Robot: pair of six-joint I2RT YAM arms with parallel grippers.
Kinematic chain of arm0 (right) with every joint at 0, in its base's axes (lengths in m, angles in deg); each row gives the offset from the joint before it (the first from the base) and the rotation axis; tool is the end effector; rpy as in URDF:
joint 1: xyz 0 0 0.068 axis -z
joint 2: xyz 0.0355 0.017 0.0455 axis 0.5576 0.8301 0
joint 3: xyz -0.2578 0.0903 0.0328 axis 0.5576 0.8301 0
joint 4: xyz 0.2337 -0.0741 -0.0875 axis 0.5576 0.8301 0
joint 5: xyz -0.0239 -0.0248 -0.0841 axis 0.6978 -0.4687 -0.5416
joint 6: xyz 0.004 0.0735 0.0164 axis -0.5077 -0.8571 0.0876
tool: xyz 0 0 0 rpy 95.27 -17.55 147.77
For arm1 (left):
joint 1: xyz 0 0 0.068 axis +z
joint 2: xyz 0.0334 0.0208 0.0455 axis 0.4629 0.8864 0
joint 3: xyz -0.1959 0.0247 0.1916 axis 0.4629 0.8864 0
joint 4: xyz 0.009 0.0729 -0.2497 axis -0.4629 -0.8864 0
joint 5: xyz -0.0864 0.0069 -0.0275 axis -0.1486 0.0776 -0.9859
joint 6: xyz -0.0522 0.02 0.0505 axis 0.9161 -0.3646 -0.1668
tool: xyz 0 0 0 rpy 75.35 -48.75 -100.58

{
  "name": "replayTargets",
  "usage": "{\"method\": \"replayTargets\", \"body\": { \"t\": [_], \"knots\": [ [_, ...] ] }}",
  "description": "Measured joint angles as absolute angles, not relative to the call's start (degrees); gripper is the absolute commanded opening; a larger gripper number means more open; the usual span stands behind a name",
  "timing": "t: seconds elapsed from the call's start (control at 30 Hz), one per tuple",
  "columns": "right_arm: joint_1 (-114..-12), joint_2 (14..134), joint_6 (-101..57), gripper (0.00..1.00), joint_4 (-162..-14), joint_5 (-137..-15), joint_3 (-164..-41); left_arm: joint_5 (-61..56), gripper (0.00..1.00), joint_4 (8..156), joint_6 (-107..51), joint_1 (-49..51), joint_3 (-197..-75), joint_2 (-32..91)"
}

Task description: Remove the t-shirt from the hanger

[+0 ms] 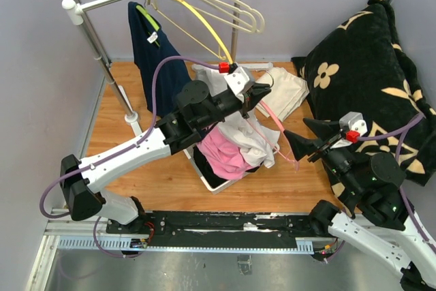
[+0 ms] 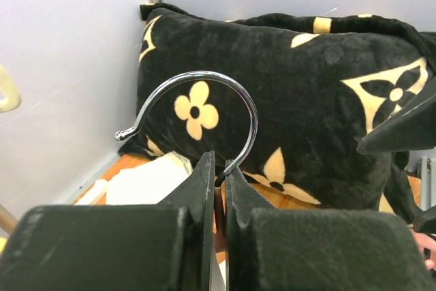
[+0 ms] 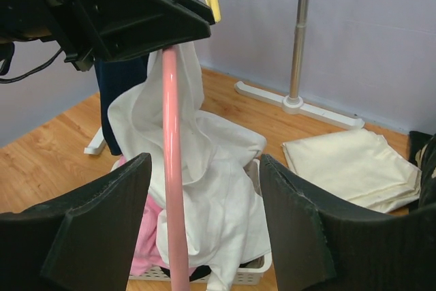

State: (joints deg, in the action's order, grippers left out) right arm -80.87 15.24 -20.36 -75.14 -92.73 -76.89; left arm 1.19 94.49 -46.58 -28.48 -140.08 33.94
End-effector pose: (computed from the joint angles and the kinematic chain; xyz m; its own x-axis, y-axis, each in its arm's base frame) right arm 0.0719 0.0629 0.4132 0.1096 0.2448 -0.9634 -0.6345 0.7633 0.1218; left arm 0.1942 -0.2976 0.4466 0.2154 -0.0947 -0.9719 0.8505 0.5072 0.1391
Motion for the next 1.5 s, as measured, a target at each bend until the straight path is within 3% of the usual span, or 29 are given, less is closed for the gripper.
{"method": "replayTargets", "body": {
  "t": [0.23, 0.63, 1.27, 1.3, 1.43, 1.5],
  "knots": [
    [-80.87, 15.64, -20.44, 0.63, -76.98, -91.33, -74.44, 0.92, 0.01, 95.01, -46.51, -28.94, -140.08, 34.97],
    [-80.87, 16.40, -21.12, 0.48, -78.96, -90.69, -70.64, 0.66, 0.01, 95.56, -46.14, -29.64, -140.15, 36.04],
    [-81.13, 15.48, -21.27, 0.03, -79.53, -89.69, -69.83, -0.58, 0.01, 96.61, -44.48, -29.66, -140.19, 36.04],
    [-81.13, 15.35, -21.27, 0.01, -79.53, -89.69, -69.83, -0.61, 0.07, 96.63, -44.43, -29.66, -140.19, 36.04],
    [-81.13, 14.56, -21.27, 0.01, -79.51, -89.75, -69.68, -0.52, 0.48, 97.11, -44.06, -29.70, -140.19, 36.04],
    [-81.13, 14.11, -21.32, 0.01, -79.47, -90.32, -69.64, -0.28, 0.55, 97.94, -44.06, -29.88, -140.19, 35.97]
  ]
}}
